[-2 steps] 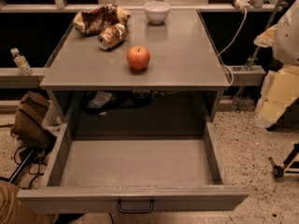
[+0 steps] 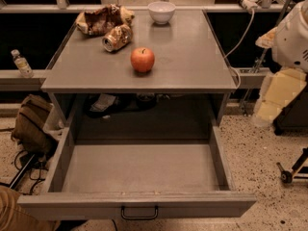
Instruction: Place apple into top drawer
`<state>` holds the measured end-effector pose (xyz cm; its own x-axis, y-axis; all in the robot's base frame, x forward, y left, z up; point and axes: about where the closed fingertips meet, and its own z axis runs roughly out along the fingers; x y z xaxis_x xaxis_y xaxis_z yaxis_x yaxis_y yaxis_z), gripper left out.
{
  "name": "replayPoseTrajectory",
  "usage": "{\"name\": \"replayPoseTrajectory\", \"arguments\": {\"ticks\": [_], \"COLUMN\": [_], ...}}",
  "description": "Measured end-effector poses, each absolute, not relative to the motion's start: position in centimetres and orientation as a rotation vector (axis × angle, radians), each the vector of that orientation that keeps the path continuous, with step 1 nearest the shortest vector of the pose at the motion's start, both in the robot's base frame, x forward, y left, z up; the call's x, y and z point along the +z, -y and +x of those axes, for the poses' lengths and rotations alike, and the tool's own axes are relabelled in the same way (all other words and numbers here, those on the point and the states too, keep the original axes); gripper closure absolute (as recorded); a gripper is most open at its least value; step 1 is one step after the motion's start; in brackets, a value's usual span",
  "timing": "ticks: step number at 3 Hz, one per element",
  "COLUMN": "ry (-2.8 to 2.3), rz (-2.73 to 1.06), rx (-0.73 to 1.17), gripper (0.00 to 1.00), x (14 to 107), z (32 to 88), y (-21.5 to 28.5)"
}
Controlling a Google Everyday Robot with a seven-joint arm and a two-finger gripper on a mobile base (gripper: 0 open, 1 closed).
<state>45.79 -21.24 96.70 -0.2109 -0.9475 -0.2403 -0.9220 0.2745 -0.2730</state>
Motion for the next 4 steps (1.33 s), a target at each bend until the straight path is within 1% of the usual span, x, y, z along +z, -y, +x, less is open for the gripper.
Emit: {"name": "replayPoseTrajectory", "arguments": {"ticks": [1,2,3,4], "ry": [-2.105,-2.003,-2.002,-1.957], "rz": [-1.7,-1.724,-1.725,-1.744], "rx": [-0.078,-0.015,-0.015,0.018], "gripper": [0.0,0.0,0.0,0.0], "x": [95.1,93.4,93.4,92.4], "z": [51.6,58.5,58.5,61.9], "y": [19.6,16.4,16.4,14.2]}}
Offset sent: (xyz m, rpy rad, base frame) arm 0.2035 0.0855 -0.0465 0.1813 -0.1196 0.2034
